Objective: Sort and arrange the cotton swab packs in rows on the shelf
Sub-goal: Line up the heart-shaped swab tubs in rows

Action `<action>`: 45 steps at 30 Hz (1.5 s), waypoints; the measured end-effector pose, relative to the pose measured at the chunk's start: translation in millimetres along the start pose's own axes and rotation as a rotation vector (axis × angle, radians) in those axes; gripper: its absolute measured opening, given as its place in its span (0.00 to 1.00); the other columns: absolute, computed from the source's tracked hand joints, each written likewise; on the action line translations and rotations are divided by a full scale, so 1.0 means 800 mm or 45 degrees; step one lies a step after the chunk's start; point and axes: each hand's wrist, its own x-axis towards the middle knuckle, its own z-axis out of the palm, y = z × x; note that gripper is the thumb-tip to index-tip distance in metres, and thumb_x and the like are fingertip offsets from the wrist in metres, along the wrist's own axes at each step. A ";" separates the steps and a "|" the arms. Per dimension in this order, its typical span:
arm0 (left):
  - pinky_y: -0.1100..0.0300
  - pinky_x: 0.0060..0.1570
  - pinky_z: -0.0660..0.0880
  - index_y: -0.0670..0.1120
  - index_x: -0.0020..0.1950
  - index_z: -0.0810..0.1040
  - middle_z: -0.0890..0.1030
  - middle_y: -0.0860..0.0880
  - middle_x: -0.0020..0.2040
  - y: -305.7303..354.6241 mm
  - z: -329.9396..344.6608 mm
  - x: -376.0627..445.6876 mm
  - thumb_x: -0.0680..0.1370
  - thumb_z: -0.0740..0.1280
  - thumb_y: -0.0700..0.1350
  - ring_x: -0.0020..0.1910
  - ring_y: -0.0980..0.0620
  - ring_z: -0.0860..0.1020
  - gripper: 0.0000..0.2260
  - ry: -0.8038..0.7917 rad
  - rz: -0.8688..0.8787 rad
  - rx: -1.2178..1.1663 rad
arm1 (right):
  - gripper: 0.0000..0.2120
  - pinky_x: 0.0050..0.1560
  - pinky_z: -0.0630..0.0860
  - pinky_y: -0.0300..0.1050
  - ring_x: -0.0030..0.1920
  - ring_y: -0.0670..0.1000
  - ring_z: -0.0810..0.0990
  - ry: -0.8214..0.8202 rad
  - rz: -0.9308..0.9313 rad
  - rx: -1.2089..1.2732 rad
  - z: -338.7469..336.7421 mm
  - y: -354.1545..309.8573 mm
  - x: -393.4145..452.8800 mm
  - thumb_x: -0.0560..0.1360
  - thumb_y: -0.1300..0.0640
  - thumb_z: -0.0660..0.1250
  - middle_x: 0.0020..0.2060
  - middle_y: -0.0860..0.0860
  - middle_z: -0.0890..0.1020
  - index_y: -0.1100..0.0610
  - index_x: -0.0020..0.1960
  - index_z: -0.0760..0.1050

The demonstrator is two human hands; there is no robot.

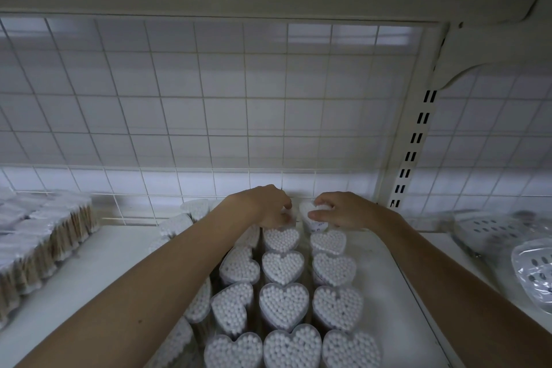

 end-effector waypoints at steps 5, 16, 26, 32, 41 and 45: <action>0.55 0.57 0.69 0.47 0.68 0.70 0.72 0.45 0.66 0.002 -0.001 -0.001 0.81 0.54 0.51 0.62 0.46 0.72 0.18 0.023 -0.002 -0.012 | 0.24 0.64 0.66 0.44 0.67 0.49 0.68 -0.162 -0.001 0.027 -0.010 0.002 -0.003 0.76 0.44 0.63 0.71 0.48 0.66 0.48 0.69 0.64; 0.56 0.56 0.70 0.46 0.67 0.72 0.74 0.45 0.64 0.007 -0.001 -0.004 0.80 0.55 0.51 0.60 0.46 0.73 0.19 0.041 -0.025 0.003 | 0.31 0.61 0.65 0.43 0.67 0.50 0.68 -0.147 0.008 -0.077 -0.006 -0.008 -0.001 0.72 0.35 0.63 0.70 0.48 0.67 0.49 0.69 0.65; 0.54 0.58 0.71 0.48 0.68 0.70 0.72 0.45 0.65 0.014 -0.001 -0.004 0.80 0.57 0.52 0.61 0.45 0.73 0.19 0.052 -0.083 0.001 | 0.30 0.65 0.65 0.48 0.68 0.51 0.66 -0.251 0.043 -0.139 -0.013 -0.008 -0.004 0.70 0.36 0.65 0.71 0.48 0.65 0.44 0.69 0.65; 0.55 0.58 0.70 0.48 0.70 0.68 0.70 0.45 0.67 0.019 -0.004 -0.004 0.79 0.57 0.53 0.63 0.46 0.71 0.20 -0.004 -0.127 -0.019 | 0.32 0.62 0.67 0.44 0.67 0.51 0.68 -0.149 0.012 -0.018 -0.011 -0.006 -0.011 0.71 0.35 0.64 0.70 0.50 0.67 0.45 0.70 0.62; 0.54 0.67 0.63 0.47 0.72 0.65 0.64 0.48 0.72 0.027 0.002 -0.033 0.80 0.57 0.51 0.70 0.47 0.64 0.21 0.039 -0.169 -0.148 | 0.21 0.52 0.67 0.41 0.57 0.50 0.73 0.113 -0.110 -0.034 -0.020 -0.016 -0.057 0.77 0.45 0.61 0.64 0.52 0.71 0.50 0.68 0.67; 0.53 0.62 0.68 0.47 0.63 0.73 0.72 0.48 0.65 0.047 0.010 -0.069 0.79 0.58 0.51 0.66 0.46 0.69 0.16 0.149 -0.123 -0.249 | 0.20 0.53 0.66 0.42 0.57 0.50 0.72 0.178 -0.151 -0.017 -0.005 -0.027 -0.100 0.78 0.48 0.60 0.64 0.51 0.70 0.51 0.68 0.67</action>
